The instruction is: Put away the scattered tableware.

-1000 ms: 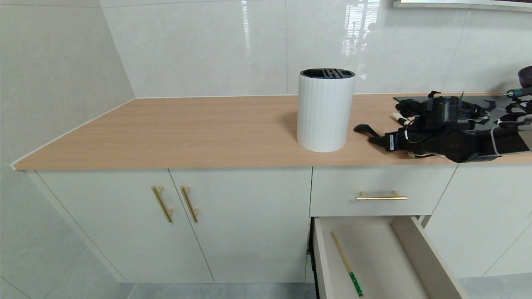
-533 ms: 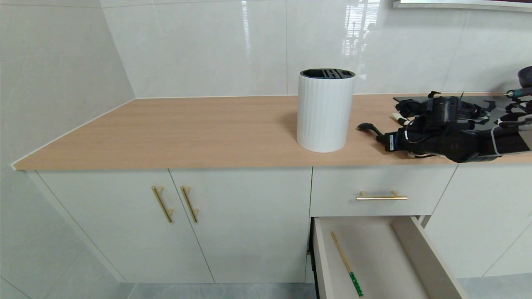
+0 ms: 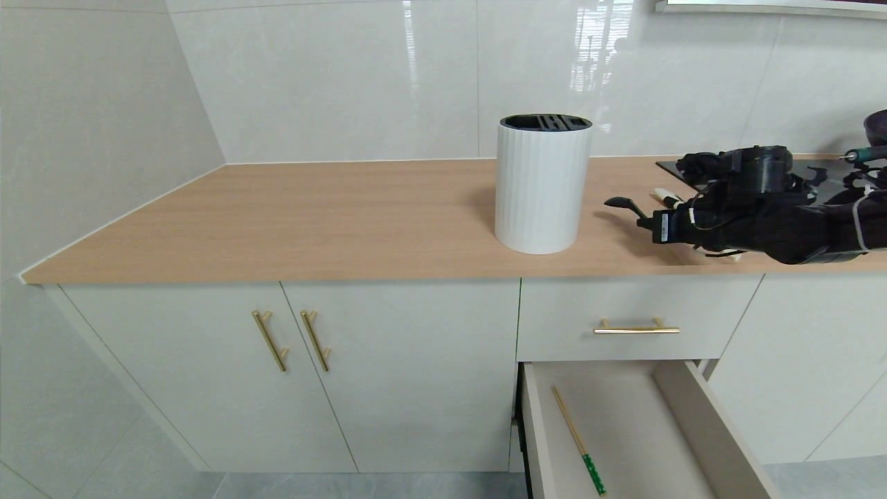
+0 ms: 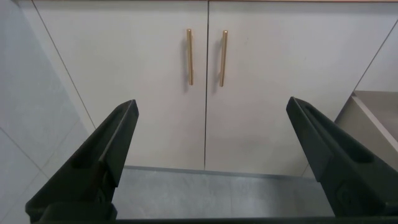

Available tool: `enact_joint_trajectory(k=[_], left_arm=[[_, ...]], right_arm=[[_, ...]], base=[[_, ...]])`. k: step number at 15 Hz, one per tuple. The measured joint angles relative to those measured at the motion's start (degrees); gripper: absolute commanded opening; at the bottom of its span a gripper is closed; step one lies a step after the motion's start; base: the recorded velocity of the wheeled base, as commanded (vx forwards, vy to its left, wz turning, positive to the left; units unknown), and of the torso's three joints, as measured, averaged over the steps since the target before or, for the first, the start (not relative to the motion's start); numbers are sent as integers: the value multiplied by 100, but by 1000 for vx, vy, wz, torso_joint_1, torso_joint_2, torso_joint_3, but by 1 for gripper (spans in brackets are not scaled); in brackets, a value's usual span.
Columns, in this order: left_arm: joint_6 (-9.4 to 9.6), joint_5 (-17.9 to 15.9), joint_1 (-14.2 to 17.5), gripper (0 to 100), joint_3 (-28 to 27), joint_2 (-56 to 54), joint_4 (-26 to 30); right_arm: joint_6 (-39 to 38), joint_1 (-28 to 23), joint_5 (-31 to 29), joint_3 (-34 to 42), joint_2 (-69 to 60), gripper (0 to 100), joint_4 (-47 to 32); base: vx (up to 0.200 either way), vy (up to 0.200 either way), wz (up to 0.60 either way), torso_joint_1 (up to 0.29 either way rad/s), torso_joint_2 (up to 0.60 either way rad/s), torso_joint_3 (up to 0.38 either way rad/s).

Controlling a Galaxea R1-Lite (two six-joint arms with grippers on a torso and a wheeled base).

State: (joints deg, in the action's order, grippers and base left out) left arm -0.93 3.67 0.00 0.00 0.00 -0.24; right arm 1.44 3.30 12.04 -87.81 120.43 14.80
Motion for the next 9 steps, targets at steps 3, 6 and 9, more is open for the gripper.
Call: enact_joint_trajectory(k=[3, 6, 9], left_arm=[[-2, -1, 0, 100, 0, 0, 2], [0, 0, 0, 100, 0, 0, 0], [0, 0, 0, 100, 0, 0, 0]], right_arm=[[-367, 9, -9, 777, -944, 0, 11], [-488, 30, -268, 1974, -2016, 0, -405], [-483, 77, -360, 3133, -2989, 0, -1577]], base=[[0, 0, 0, 0, 0, 0], [0, 0, 0, 0, 0, 0], [0, 0, 0, 0, 0, 0]])
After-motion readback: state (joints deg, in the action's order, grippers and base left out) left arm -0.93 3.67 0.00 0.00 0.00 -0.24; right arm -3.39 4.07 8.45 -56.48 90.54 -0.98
